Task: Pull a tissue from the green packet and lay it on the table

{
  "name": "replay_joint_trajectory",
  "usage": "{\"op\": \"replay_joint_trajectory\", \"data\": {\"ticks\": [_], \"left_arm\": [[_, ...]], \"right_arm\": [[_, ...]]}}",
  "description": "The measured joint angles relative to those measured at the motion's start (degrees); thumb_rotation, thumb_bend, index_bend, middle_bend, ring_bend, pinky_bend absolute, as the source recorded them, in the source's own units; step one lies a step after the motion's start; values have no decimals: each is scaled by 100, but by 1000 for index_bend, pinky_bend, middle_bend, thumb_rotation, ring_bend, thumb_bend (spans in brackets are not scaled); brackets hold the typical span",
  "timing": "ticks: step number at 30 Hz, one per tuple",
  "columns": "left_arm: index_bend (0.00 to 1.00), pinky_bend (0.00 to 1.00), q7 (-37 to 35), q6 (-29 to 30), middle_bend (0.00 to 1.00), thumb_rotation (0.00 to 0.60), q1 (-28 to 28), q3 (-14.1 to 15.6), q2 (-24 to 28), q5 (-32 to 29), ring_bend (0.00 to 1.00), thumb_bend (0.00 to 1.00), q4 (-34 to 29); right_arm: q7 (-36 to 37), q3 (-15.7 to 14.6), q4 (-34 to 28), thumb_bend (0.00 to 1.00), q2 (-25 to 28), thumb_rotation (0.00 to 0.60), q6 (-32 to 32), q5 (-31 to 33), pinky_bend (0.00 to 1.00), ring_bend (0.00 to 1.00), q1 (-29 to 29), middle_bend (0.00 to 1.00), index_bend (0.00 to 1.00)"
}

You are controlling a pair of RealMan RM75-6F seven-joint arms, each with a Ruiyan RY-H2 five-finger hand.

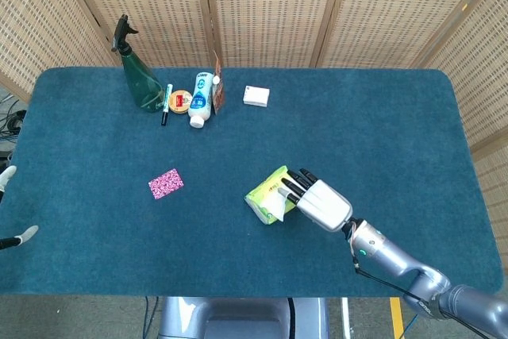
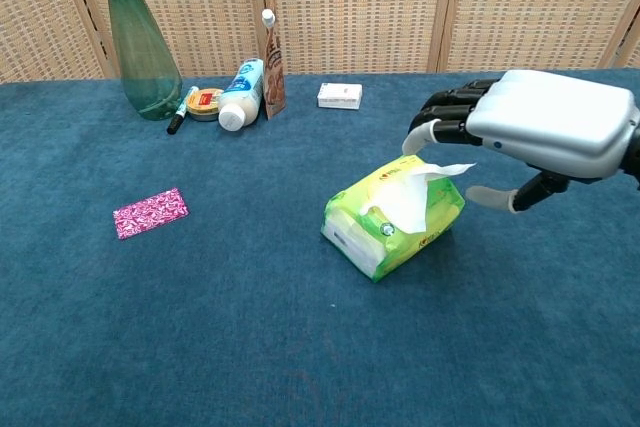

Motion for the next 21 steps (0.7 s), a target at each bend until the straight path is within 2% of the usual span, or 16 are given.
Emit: {"op": "replay_joint_trajectory", "data": {"ticks": [9, 12, 16, 21], "left_arm": [[0, 0, -54, -12, 0, 600, -5, -1, 16, -10, 0, 0, 15], [0, 0, -71, -7, 0, 600, -3, 0, 22, -5, 0, 0, 13], [0, 0, -88, -14, 0, 600, -6, 1, 28, -7, 0, 0, 18], [0, 0, -100, -9, 0, 600, -5, 3, 27, -7, 0, 0, 23]], "right_arm": [[-410, 85, -28, 515, -261, 600, -384, 340, 354, 336, 228, 425, 433], [-491, 83, 42, 525, -358, 600, -400, 401, 444, 415, 281, 514, 528], [-415, 60, 147, 586, -447, 600, -287, 399, 515, 494, 308, 604, 627], [-135, 34, 366, 620, -579, 600, 144, 276, 533, 507, 339, 620, 644]]}}
